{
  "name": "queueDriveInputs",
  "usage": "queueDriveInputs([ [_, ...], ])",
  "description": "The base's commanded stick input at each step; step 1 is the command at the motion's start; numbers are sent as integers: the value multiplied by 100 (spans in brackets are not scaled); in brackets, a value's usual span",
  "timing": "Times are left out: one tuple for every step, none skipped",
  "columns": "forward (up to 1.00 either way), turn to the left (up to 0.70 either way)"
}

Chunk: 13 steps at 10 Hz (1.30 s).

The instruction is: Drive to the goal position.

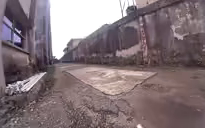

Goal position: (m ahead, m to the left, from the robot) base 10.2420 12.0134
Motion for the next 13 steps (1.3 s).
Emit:
queueDriveInputs([
  [0, 0],
  [0, 0],
  [29, 0],
  [50, 0],
  [50, 0],
  [50, 0],
  [50, 0],
  [50, 0],
  [50, 0],
  [50, 0],
  [50, 0],
  [50, 0],
  [50, 0],
])
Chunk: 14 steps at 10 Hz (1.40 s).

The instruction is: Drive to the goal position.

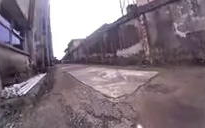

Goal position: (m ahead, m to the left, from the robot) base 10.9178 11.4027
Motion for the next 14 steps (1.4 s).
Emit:
queueDriveInputs([
  [50, 0],
  [50, 0],
  [50, 0],
  [50, 0],
  [50, 0],
  [50, 0],
  [50, 0],
  [50, 0],
  [50, 0],
  [50, 0],
  [50, 0],
  [50, 0],
  [50, 0],
  [50, 0],
])
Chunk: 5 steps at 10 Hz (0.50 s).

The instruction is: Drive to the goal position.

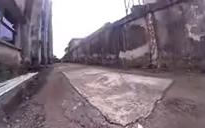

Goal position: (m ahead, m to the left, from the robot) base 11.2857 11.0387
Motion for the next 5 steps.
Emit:
queueDriveInputs([
  [50, 0],
  [50, 0],
  [50, 0],
  [50, 0],
  [50, 0],
])
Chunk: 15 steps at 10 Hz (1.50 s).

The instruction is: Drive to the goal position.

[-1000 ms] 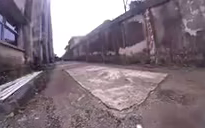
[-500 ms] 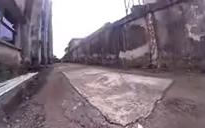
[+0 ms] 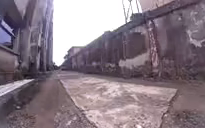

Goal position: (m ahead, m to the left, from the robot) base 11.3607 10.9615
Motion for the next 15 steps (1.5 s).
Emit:
queueDriveInputs([
  [50, 0],
  [50, 0],
  [50, 0],
  [50, 0],
  [50, 0],
  [50, 0],
  [50, 0],
  [50, 0],
  [50, 0],
  [50, 0],
  [50, 0],
  [50, 0],
  [50, 0],
  [50, 0],
  [50, 0],
])
